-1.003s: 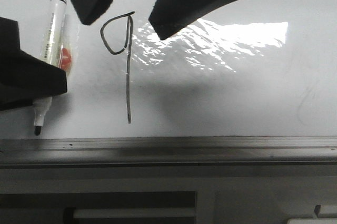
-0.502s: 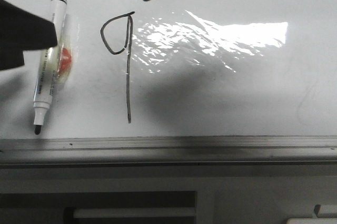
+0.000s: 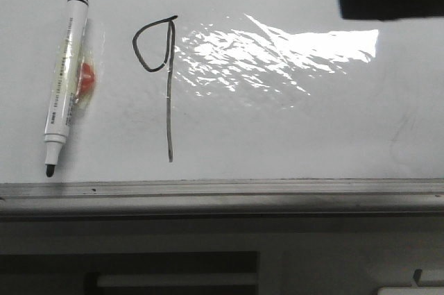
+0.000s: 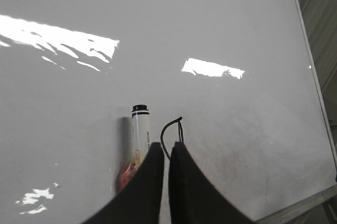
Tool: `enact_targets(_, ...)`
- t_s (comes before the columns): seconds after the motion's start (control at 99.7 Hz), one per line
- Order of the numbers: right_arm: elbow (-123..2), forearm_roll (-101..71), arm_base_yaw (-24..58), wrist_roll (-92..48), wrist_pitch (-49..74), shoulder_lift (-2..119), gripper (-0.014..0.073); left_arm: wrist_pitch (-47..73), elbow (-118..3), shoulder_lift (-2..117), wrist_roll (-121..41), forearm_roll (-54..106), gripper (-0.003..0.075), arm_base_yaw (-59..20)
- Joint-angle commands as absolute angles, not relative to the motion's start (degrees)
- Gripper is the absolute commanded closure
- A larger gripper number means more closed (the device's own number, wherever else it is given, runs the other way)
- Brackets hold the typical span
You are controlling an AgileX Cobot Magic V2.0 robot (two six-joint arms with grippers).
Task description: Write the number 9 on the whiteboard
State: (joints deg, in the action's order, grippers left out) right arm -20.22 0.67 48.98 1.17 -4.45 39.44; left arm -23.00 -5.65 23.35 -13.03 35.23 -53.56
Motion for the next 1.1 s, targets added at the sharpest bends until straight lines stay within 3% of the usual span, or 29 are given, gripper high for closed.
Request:
enact_targets(0.0, -17.5, 1.4, 48.9, 1.0, -10.4, 34.3, 0.0656, -26.4, -5.1, 20.2, -13.3, 34.6, 0.0741, -53.6)
enact_targets(0.301, -8.6, 1.4, 48.9, 1.0, -10.5, 22.7, 0.0656, -25.8, -2.1, 15.4, -13.3, 34.7, 0.0741, -53.6)
enact_targets(1.094, -8.3, 1.4, 48.9, 1.0, -10.6, 22.4, 0.0656, -25.8, -1.7, 15.4, -13.3, 34.7, 0.0741, -53.6)
